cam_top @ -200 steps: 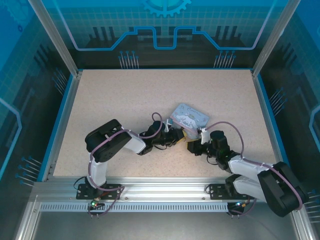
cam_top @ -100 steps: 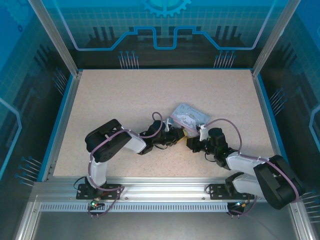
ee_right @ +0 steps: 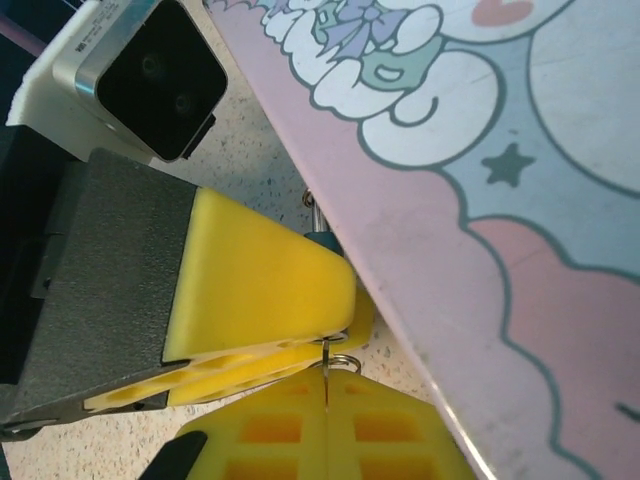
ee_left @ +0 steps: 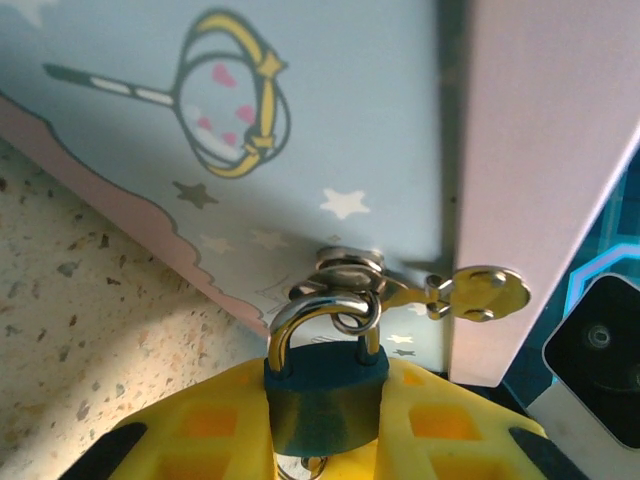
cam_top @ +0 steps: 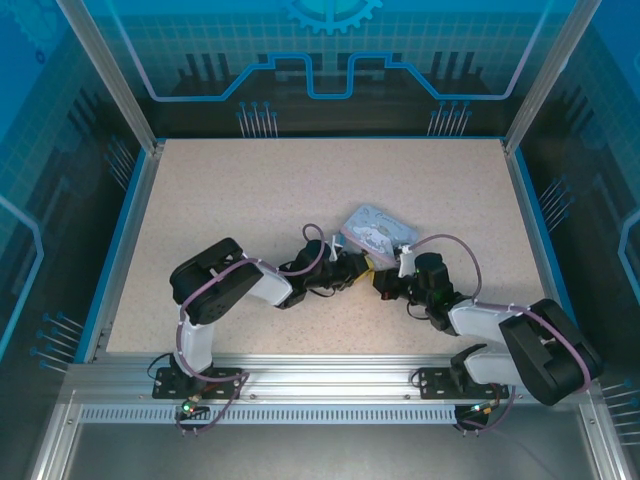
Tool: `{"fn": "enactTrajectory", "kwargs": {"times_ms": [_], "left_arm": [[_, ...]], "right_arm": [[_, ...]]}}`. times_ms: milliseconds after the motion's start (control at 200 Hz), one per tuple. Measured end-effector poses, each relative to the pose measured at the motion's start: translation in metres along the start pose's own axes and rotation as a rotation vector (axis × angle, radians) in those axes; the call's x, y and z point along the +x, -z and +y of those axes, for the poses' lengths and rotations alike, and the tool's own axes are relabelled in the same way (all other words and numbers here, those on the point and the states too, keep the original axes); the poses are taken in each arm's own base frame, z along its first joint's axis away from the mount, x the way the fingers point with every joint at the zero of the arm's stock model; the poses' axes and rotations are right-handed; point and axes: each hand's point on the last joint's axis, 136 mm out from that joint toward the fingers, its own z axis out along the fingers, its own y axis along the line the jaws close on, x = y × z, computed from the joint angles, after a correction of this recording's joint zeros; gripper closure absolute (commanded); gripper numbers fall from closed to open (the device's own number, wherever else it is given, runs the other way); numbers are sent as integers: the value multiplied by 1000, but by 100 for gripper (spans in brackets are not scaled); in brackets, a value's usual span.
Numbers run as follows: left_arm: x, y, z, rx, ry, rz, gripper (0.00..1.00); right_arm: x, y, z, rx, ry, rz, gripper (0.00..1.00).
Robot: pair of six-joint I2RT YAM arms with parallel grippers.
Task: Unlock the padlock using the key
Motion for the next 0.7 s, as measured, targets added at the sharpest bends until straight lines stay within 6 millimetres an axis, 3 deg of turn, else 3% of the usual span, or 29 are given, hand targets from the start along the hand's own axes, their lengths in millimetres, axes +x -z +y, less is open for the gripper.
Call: {"fn": "enactTrajectory", "kwargs": {"times_ms": [450,700], "left_arm": [[-10,1,-4,16,21,-38,85],[-13,0,-21,73,20,-46,85]], "right_arm": [[-11,-3,0,-13,-191,-58,98],[-25,7,5,-8,-272,-115,98]]}}
